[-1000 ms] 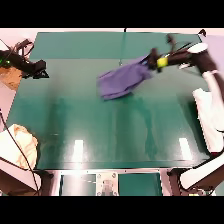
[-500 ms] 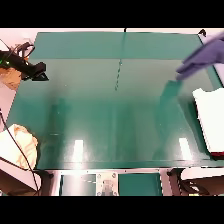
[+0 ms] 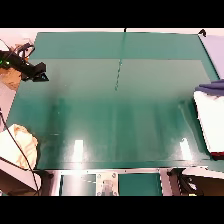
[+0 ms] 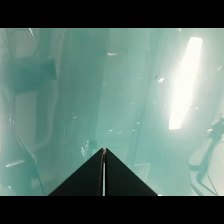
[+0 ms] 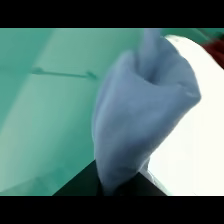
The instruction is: Fold the shirts.
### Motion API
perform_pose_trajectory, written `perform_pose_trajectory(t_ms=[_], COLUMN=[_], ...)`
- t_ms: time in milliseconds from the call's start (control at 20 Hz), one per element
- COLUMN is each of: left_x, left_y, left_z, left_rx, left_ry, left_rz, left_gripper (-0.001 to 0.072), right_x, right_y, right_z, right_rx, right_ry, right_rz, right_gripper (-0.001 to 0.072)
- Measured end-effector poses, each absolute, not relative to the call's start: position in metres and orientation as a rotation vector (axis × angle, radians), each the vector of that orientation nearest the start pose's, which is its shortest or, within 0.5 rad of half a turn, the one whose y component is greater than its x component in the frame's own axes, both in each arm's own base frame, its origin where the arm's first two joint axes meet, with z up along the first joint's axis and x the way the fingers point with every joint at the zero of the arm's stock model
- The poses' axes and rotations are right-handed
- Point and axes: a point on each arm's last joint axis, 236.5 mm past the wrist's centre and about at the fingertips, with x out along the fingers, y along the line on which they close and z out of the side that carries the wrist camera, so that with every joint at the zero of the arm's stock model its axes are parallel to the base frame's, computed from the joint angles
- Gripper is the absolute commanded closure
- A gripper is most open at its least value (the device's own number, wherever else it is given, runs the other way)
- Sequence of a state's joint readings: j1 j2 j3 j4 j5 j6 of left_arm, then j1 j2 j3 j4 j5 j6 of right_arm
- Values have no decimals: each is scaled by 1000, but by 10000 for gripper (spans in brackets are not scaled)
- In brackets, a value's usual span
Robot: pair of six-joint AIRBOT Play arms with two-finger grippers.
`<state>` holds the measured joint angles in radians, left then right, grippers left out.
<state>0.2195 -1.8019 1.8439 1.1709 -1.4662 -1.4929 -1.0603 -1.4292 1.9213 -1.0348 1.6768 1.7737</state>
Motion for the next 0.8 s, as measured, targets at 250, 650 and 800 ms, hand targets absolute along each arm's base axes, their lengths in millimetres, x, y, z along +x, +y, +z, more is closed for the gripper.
perform_pose_trajectory(t_ms=[250,650,800], left_x=[486,486,486], left_y=[14,14,8], left_z=[17,17,17], left_rx=[-398,-393,-373], left_ry=[1355,1356,1355], left_rz=[-177,-185,-203], left_gripper=[683,683,683], right_x=[224,151,143], right_y=[-289,-274,-268], right_z=[156,60,47], right_rx=[1035,1094,1116], right_ry=[1071,1400,1436], right_rz=[-798,-1009,-1033], right_gripper=[694,28,50])
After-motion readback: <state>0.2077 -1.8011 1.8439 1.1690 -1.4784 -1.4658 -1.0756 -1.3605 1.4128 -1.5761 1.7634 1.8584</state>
